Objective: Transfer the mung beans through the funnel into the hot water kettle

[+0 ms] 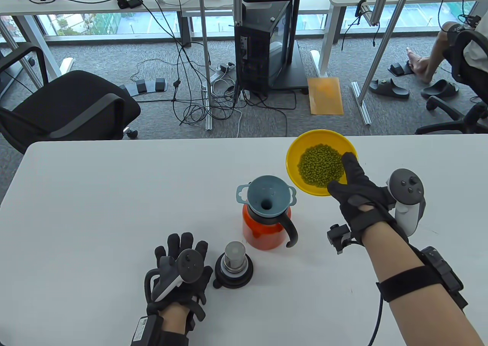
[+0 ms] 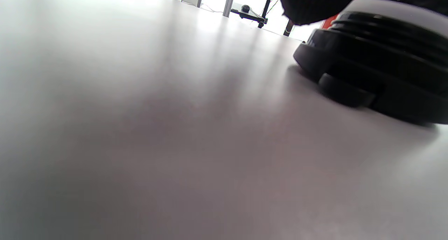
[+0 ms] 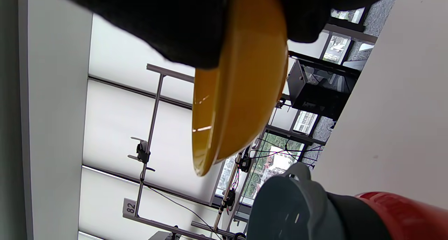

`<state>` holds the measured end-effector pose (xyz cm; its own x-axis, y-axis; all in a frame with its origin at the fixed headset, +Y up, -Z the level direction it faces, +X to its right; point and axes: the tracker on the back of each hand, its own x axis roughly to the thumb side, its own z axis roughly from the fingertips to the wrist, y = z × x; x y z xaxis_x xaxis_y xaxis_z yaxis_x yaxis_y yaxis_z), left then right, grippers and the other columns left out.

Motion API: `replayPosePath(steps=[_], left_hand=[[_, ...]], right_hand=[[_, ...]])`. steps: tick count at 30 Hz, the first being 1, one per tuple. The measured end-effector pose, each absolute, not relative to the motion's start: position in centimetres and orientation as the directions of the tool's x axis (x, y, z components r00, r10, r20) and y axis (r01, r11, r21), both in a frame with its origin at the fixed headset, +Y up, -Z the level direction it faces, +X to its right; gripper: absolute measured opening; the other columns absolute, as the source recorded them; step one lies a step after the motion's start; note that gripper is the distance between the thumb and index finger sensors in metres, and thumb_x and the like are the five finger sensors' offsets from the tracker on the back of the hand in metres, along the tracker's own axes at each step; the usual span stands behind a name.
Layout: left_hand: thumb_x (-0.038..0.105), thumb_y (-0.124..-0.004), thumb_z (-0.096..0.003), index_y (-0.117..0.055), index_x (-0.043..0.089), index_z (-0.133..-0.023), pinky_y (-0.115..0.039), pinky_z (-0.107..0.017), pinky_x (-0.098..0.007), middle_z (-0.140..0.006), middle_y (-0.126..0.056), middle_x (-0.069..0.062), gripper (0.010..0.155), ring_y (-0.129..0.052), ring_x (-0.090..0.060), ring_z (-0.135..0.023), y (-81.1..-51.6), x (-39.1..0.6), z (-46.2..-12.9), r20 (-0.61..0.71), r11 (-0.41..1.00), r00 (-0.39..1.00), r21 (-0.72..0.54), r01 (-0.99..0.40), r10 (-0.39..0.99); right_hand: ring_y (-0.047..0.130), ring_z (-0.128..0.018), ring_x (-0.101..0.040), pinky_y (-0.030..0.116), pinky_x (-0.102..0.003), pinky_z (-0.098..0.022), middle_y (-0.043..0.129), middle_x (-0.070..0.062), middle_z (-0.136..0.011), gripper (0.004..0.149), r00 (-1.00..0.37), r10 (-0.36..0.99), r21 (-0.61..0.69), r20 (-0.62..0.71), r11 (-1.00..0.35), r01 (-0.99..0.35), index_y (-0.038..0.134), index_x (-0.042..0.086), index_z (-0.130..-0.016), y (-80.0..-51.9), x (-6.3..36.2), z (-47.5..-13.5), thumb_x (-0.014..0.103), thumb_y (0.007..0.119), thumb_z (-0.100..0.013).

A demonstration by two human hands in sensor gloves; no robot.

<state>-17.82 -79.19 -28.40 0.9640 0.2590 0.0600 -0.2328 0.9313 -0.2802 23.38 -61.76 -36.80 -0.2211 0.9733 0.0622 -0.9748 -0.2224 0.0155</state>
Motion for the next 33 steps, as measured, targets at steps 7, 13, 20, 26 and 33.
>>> replayPosePath(steps=[7, 13, 20, 26, 33], left_hand=[[0.050, -0.069, -0.0489, -0.035, 0.032, -0.109, -0.006, -0.070, -0.067, -0.115, -0.005, -0.004, 0.072, 0.003, -0.038, -0.103, -79.2, -17.8, -28.4, 0.064, 0.929, 0.963, -0.284, -0.235, 0.263], [0.051, -0.069, -0.0483, -0.035, 0.033, -0.109, -0.006, -0.069, -0.068, -0.115, -0.005, -0.004, 0.072, 0.003, -0.039, -0.103, -79.2, -17.8, -28.4, 0.059, 0.927, 0.961, -0.286, -0.244, 0.271], [0.051, -0.069, -0.0484, -0.035, 0.033, -0.109, -0.006, -0.069, -0.068, -0.115, -0.005, -0.004, 0.072, 0.003, -0.039, -0.103, -79.2, -17.8, -28.4, 0.060, 0.925, 0.960, -0.288, -0.247, 0.275], [0.051, -0.069, -0.0484, -0.035, 0.033, -0.109, -0.006, -0.069, -0.068, -0.115, -0.005, -0.004, 0.072, 0.003, -0.039, -0.102, -79.2, -17.9, -28.4, 0.059, 0.924, 0.959, -0.289, -0.250, 0.278], [0.051, -0.069, -0.0482, -0.036, 0.033, -0.109, -0.006, -0.069, -0.068, -0.115, -0.005, -0.004, 0.072, 0.004, -0.039, -0.102, -79.2, -18.0, -28.5, 0.056, 0.920, 0.955, -0.292, -0.262, 0.290]], right_hand=[[0.055, -0.085, -0.064, 0.053, -0.072, -0.056, 0.013, -0.044, -0.097, 0.095, -0.271, 0.961, 0.085, 0.064, -0.276, -0.958, 0.021, -0.001, -0.106, -62.4, 20.0, -37.1, 0.020, 0.090, -0.044], [0.051, -0.084, -0.064, 0.051, -0.071, -0.056, 0.007, -0.043, -0.095, 0.103, -0.367, 0.925, 0.100, 0.097, -0.376, -0.921, 0.015, 0.000, -0.106, -62.9, 18.4, -37.3, 0.022, 0.093, -0.043], [0.050, -0.084, -0.064, 0.050, -0.071, -0.057, 0.004, -0.042, -0.095, 0.106, -0.458, 0.876, 0.097, 0.151, -0.475, -0.875, 0.013, 0.000, -0.106, -63.2, 17.5, -37.4, 0.022, 0.094, -0.042], [0.050, -0.084, -0.063, 0.051, -0.070, -0.057, 0.004, -0.041, -0.095, 0.109, -0.552, 0.808, 0.081, 0.207, -0.577, -0.813, 0.012, 0.001, -0.106, -63.2, 16.8, -37.3, 0.024, 0.096, -0.040], [0.050, -0.084, -0.063, 0.053, -0.068, -0.056, 0.002, -0.040, -0.095, 0.112, -0.650, 0.703, 0.055, 0.290, -0.690, -0.722, 0.011, 0.001, -0.106, -63.2, 16.1, -37.0, 0.025, 0.098, -0.039]])
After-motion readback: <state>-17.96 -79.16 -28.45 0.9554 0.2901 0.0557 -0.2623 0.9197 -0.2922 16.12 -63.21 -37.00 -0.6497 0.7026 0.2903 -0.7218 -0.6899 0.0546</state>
